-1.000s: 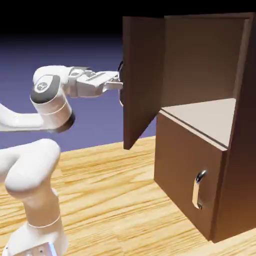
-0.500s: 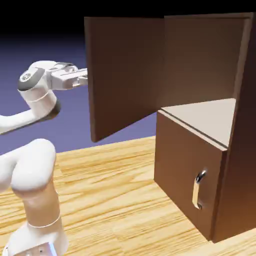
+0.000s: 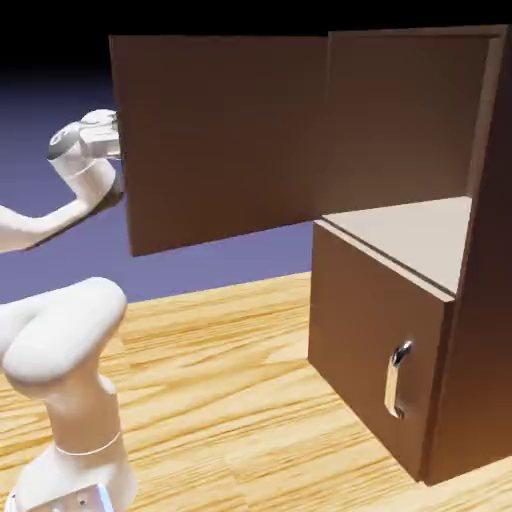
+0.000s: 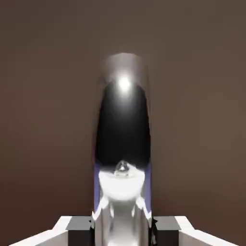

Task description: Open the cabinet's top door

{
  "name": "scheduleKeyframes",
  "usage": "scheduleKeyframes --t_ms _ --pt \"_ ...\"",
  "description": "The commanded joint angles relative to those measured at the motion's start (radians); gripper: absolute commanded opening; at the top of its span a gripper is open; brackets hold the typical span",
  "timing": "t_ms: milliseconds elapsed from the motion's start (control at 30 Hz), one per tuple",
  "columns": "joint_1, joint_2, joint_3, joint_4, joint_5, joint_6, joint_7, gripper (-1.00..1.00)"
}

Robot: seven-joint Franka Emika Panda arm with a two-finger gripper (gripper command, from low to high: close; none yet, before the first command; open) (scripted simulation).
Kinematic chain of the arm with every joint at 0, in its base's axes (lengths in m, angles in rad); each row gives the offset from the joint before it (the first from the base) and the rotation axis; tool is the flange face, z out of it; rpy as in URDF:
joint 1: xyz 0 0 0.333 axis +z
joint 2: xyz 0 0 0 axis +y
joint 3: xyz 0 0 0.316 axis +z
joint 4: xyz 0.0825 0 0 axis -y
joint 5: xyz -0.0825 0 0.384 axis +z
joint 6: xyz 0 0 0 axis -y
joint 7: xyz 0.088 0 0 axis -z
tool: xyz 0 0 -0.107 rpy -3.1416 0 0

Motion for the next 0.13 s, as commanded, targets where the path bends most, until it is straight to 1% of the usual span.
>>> scheduleKeyframes --t_ms 0,100 --pt "-0.028 0.0 0.003 0.036 0.004 -0.032 -0.007 -1.0" --pt "-0.111 0.002 0.01 0.144 0.011 -0.121 -0.027 -1.0"
